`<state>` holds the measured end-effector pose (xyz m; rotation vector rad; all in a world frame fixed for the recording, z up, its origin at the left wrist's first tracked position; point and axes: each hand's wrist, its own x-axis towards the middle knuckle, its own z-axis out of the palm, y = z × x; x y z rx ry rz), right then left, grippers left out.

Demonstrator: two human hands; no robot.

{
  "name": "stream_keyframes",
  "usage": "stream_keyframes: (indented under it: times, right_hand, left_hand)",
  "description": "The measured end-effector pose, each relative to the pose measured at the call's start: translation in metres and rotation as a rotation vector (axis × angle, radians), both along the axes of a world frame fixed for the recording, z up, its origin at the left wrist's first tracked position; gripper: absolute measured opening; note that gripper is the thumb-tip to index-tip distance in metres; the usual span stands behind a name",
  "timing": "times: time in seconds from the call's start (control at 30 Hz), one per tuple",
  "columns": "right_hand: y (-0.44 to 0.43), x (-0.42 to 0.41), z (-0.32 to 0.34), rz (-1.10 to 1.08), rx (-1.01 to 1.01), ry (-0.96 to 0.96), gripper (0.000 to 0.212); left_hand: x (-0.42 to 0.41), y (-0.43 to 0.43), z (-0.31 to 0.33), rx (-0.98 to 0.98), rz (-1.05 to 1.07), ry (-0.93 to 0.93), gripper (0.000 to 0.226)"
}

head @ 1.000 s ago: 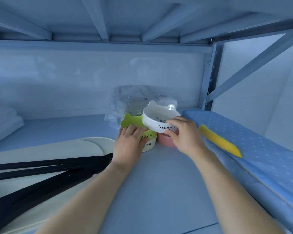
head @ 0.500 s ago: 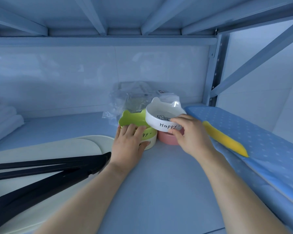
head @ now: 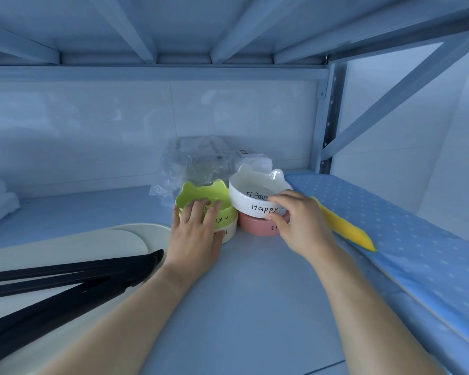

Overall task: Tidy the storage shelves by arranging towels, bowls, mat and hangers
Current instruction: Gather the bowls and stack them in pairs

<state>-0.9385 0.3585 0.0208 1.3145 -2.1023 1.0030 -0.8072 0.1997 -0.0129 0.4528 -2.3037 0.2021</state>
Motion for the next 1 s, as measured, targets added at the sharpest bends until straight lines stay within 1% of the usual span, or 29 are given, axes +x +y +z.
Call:
stream_keyframes:
  times: [0.1, 0.17, 0.23, 0.4, 0.5, 0.6, 0.7, 0.83, 1.0]
  right_hand:
    - [-0.002, -0.002, 0.0, 0.007, -0.012, -0.004, 0.027]
    - [-0.002, -0.004, 0.0, 0.02, -0.013, -0.012, 0.026]
    - [-0.001, -0.007, -0.001, 0.029, -0.011, -0.025, 0.025]
    - [-0.001, -0.01, -0.005, 0.04, -0.035, -0.052, 0.025]
    - [0.001, -0.013, -0.005, 0.035, -0.04, -0.068, 0.023]
    - [0.001, -0.014, -0.008, 0.026, -0.049, -0.091, 0.023]
    - [-0.001, -0.013, -0.01, 0.015, -0.046, -0.108, 0.027]
    - [-0.005, -0.008, -0.011, 0.017, -0.03, -0.086, 0.034]
    - [-0.011, -0.005, -0.012, -0.025, -0.061, -0.084, 0.026]
  left_hand:
    - [-0.004, 0.002, 0.01, -0.026, -0.093, 0.007, 0.066]
    - [-0.009, 0.004, 0.018, 0.012, -0.139, -0.028, 0.069]
    - [-0.014, 0.007, 0.02, 0.072, -0.135, -0.072, 0.07]
    - [-0.028, 0.013, 0.028, 0.177, -0.187, 0.003, 0.051]
    - [-0.036, 0.016, 0.035, 0.189, -0.22, 0.0, 0.039]
    - [-0.041, 0.015, 0.035, 0.177, -0.182, -0.024, 0.033]
    - [-0.045, 0.017, 0.032, 0.164, -0.129, -0.038, 0.034]
    - [-0.048, 0.025, 0.028, 0.159, -0.107, -0.002, 0.034]
    - [-0.05, 0.03, 0.026, 0.115, -0.089, 0.035, 0.034]
